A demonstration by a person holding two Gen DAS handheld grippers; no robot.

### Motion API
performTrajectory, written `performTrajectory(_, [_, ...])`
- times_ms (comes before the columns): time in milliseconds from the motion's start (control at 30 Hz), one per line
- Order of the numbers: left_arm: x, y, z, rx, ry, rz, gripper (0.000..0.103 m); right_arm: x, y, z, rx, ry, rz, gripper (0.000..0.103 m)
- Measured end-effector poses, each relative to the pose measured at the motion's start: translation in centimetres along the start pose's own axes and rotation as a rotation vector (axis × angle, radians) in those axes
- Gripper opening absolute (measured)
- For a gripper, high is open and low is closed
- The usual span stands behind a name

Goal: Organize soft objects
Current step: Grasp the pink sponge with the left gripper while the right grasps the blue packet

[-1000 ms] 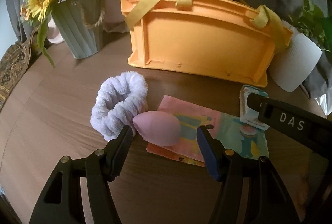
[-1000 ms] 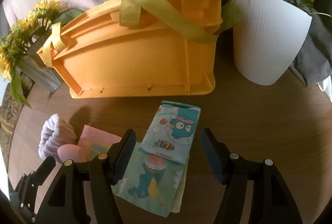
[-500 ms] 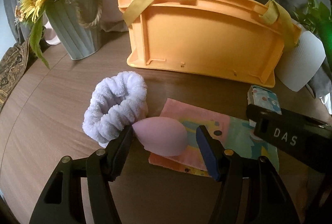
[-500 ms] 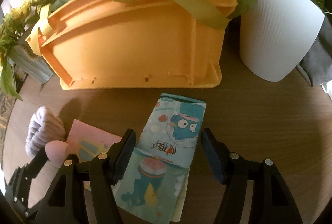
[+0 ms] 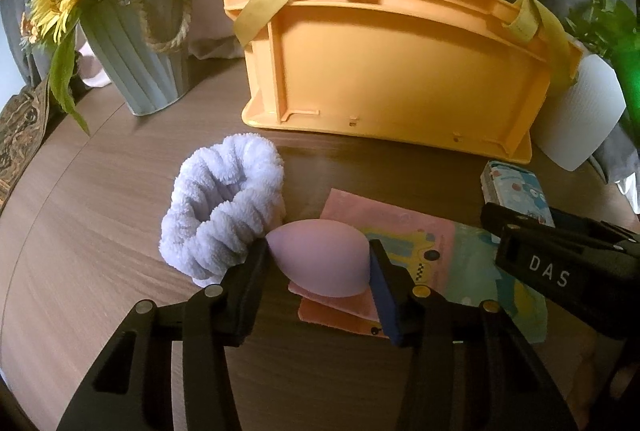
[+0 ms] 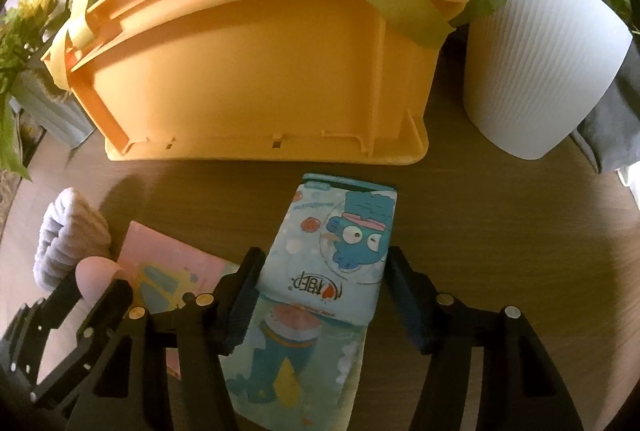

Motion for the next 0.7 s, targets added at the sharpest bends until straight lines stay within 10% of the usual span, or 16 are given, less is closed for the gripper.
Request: performTrajectory(700, [-3.0, 5.2, -1.7, 0.074, -0.069, -0.140, 0.048, 0.2, 6.5, -1.6, -0.033, -0.017, -0.120, 0.061])
Point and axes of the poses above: each gripper's, at about its wrist camera, not at the fingertips, and y roughly against the way its jaws point, z to its left, x to its underside, the point moved 4 cm from there along -y, roughly the way its jaws point, and after that the axes turned 3 degrees about x, right-handed, at the moved point
